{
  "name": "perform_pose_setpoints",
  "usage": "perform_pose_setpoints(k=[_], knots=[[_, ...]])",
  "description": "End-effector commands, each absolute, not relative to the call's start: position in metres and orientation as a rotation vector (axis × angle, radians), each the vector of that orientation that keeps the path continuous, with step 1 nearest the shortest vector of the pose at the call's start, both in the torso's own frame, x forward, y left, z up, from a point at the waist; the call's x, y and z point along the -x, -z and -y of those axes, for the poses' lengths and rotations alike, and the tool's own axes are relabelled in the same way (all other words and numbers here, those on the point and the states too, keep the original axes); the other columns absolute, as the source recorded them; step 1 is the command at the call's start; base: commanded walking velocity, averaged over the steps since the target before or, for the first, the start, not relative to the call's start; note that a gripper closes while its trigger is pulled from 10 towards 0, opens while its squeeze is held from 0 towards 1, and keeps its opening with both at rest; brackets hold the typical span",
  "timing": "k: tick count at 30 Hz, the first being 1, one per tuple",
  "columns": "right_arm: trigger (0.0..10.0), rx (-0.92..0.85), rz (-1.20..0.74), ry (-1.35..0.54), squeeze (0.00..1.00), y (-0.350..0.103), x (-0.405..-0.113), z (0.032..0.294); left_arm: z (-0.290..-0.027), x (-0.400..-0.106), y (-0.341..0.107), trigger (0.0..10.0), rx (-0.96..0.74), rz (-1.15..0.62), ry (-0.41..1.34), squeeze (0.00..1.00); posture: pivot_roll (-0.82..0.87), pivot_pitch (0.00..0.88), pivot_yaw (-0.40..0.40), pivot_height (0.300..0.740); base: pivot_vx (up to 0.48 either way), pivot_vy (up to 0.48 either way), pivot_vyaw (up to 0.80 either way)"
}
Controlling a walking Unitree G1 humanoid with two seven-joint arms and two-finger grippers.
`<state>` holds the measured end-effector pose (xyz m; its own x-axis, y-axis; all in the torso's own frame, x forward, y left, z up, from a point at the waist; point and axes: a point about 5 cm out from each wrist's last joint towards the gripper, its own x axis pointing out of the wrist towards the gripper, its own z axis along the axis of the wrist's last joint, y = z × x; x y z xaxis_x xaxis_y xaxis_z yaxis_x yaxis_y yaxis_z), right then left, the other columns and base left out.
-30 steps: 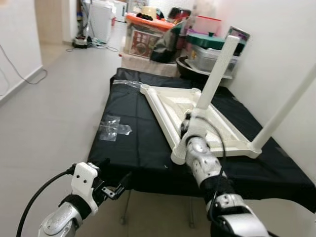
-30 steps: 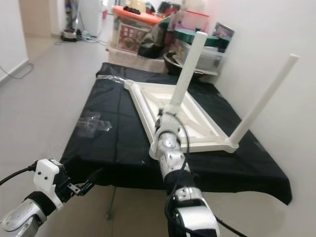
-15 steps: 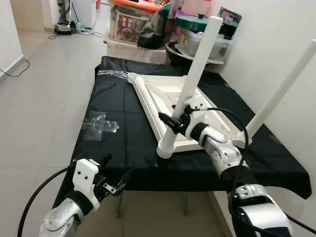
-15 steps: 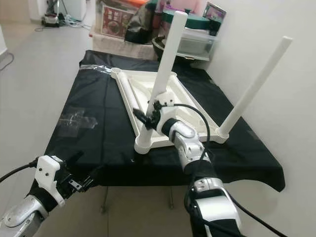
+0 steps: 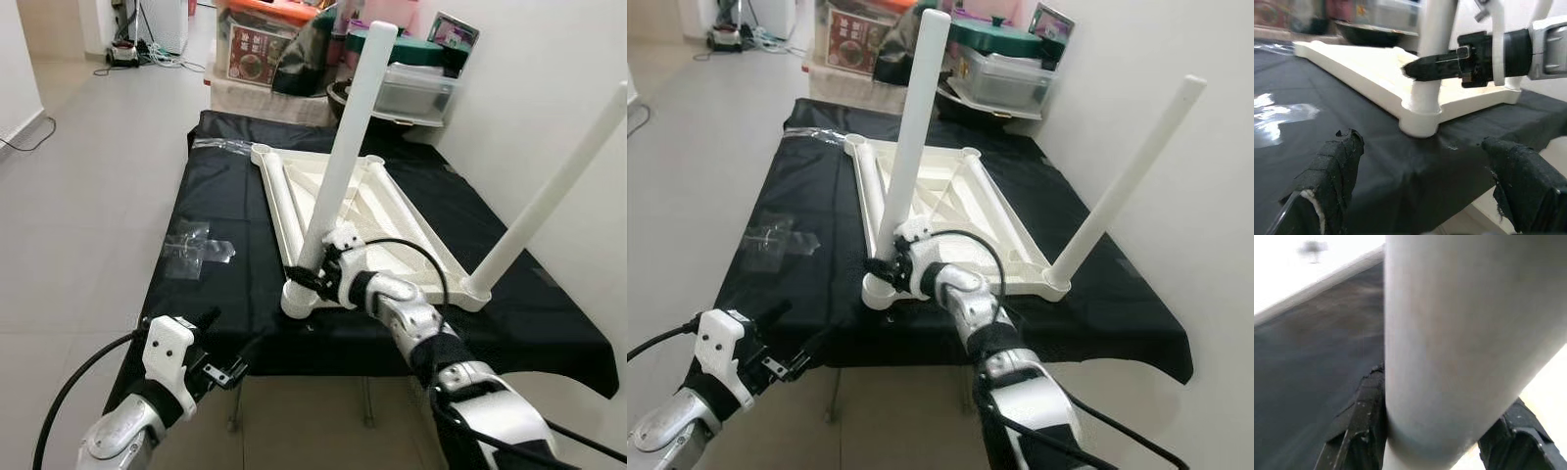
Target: Building children table
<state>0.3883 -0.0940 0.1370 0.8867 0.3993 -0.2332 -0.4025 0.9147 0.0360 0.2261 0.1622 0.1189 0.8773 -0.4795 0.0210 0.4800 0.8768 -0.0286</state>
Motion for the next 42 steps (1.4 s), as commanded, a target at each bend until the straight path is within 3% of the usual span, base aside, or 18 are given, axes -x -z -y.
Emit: perform_pose_setpoints(k=[1, 2, 4, 8, 9, 11, 12, 17, 18, 28, 33, 38, 42], knots=[[0.0, 0.051, -0.308, -0.087, 0.00, -0.130, -0.393, 0.137, -0.159, -0.225, -0.116, 10.0, 0.045, 0.007, 0.505, 0.00, 0.21, 0.000, -0.236, 0.740, 0.000, 0.000, 0.00], [0.0, 0.051, -0.308, -0.087, 0.00, -0.130, -0.393, 0.137, -0.159, -0.225, -0.116, 10.0, 0.045, 0.007, 0.505, 0.00, 0.21, 0.000, -0.236, 0.740, 0.000, 0.000, 0.00], [0.0, 0.086, -0.358, 0.272, 0.00, -0.116, -0.383, 0.167, -0.159, -0.224, -0.117, 10.0, 0.046, 0.009, 0.505, 0.00, 0.21, 0.000, -0.234, 0.740, 0.000, 0.000, 0.00], [0.0, 0.126, -0.351, 0.356, 0.00, -0.111, -0.377, 0.172, -0.160, -0.224, -0.117, 10.0, 0.047, 0.009, 0.504, 0.00, 0.20, 0.000, -0.227, 0.740, 0.000, 0.000, 0.00], [3.3, 0.164, -0.338, 0.368, 0.00, -0.104, -0.367, 0.160, -0.160, -0.225, -0.117, 10.0, 0.047, 0.009, 0.507, 0.00, 0.19, 0.000, -0.219, 0.740, 0.000, 0.000, 0.00], [3.3, 0.164, -0.338, 0.368, 0.00, -0.104, -0.367, 0.160, -0.160, -0.225, -0.117, 10.0, 0.047, 0.009, 0.507, 0.00, 0.19, 0.000, -0.219, 0.740, 0.000, 0.000, 0.00], [10.0, 0.144, -0.365, 0.301, 0.00, -0.099, -0.367, 0.148, -0.161, -0.225, -0.117, 10.0, 0.046, 0.008, 0.513, 0.00, 0.19, 0.000, -0.212, 0.740, 0.000, 0.000, 0.00], [10.0, 0.072, -0.353, 0.255, 0.00, -0.103, -0.373, 0.139, -0.161, -0.226, -0.117, 10.0, 0.044, 0.008, 0.513, 0.00, 0.19, 0.000, -0.213, 0.740, 0.000, 0.000, 0.00], [10.0, 0.051, -0.328, 0.250, 1.00, -0.109, -0.375, 0.139, -0.161, -0.226, -0.117, 10.0, 0.043, 0.008, 0.511, 0.00, 0.19, 0.000, -0.212, 0.740, 0.000, 0.000, 0.00], [10.0, -0.050, -0.129, 0.115, 1.00, -0.153, -0.378, 0.121, -0.161, -0.227, -0.117, 10.0, 0.044, 0.010, 0.506, 0.00, 0.18, 0.000, -0.213, 0.740, 0.000, 0.000, 0.00], [10.0, -0.146, -0.051, -0.067, 1.00, -0.188, -0.374, 0.088, -0.162, -0.229, -0.116, 10.0, 0.046, 0.009, 0.513, 0.00, 0.18, 0.000, -0.211, 0.740, 0.000, 0.000, 0.00], [10.0, -0.111, -0.076, -0.059, 1.00, -0.182, -0.373, 0.092, -0.162, -0.229, -0.116, 10.0, 0.044, 0.010, 0.509, 0.00, 0.18, 0.000, -0.211, 0.740, 0.000, 0.000, 0.00], [10.0, -0.066, -0.137, 0.048, 1.00, -0.164, -0.366, 0.119, -0.161, -0.226, -0.115, 10.0, 0.039, 0.010, 0.497, 0.00, 0.17, 0.000, -0.217, 0.740, 0.000, 0.000, 0.00]])
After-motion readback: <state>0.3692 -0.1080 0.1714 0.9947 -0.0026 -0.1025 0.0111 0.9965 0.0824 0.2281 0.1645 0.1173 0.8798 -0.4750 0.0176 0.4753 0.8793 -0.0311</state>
